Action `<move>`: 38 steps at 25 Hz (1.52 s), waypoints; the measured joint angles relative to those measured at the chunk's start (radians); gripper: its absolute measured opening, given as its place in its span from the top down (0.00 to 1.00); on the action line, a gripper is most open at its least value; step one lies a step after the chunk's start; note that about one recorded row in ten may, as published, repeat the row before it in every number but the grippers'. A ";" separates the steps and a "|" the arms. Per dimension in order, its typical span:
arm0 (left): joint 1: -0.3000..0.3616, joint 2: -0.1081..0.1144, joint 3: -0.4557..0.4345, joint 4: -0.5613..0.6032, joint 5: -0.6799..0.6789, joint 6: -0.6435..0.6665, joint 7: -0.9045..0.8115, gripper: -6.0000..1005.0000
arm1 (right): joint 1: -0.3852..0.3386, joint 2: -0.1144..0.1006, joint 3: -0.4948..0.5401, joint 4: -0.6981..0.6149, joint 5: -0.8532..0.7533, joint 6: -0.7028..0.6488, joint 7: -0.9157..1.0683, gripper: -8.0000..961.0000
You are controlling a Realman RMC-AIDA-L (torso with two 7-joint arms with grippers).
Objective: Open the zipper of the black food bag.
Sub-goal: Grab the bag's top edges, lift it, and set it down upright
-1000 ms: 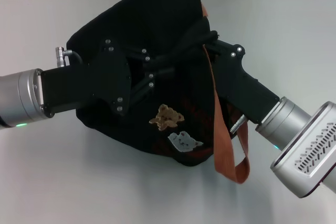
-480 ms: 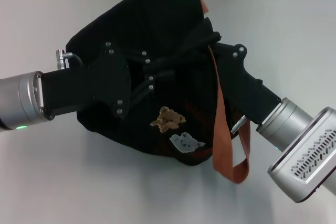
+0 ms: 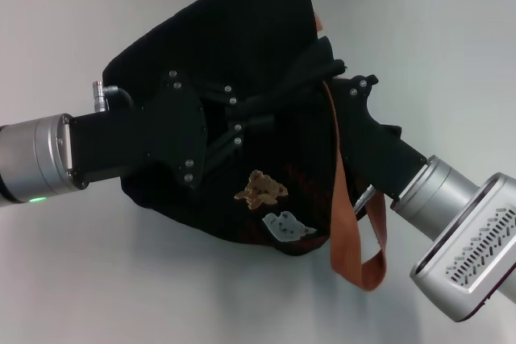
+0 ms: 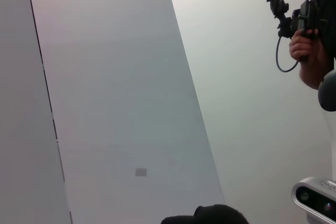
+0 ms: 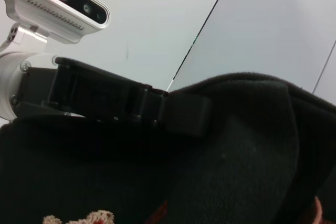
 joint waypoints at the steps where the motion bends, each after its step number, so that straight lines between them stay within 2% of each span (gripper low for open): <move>1: 0.000 0.000 0.000 0.000 0.000 0.000 0.000 0.92 | 0.000 0.000 0.000 0.000 0.000 0.000 0.000 0.95; 5: 0.007 0.000 -0.007 0.000 -0.001 0.001 0.000 0.92 | -0.005 0.000 0.002 -0.001 0.002 -0.002 0.000 0.99; 11: 0.016 0.002 -0.011 0.001 -0.004 0.001 0.000 0.92 | -0.023 0.000 0.042 -0.006 -0.002 -0.010 0.016 0.99; 20: 0.058 0.006 -0.023 -0.001 -0.037 0.014 0.010 0.92 | -0.037 0.000 0.053 -0.077 0.002 -0.029 0.158 0.99; 30: 0.094 0.009 -0.024 0.003 -0.074 0.015 0.011 0.92 | -0.054 0.000 0.074 -0.102 0.004 -0.004 0.171 0.99; 38: 0.121 0.009 -0.088 -0.001 -0.079 0.020 0.011 0.92 | -0.073 0.000 0.092 -0.111 0.005 0.008 0.172 0.99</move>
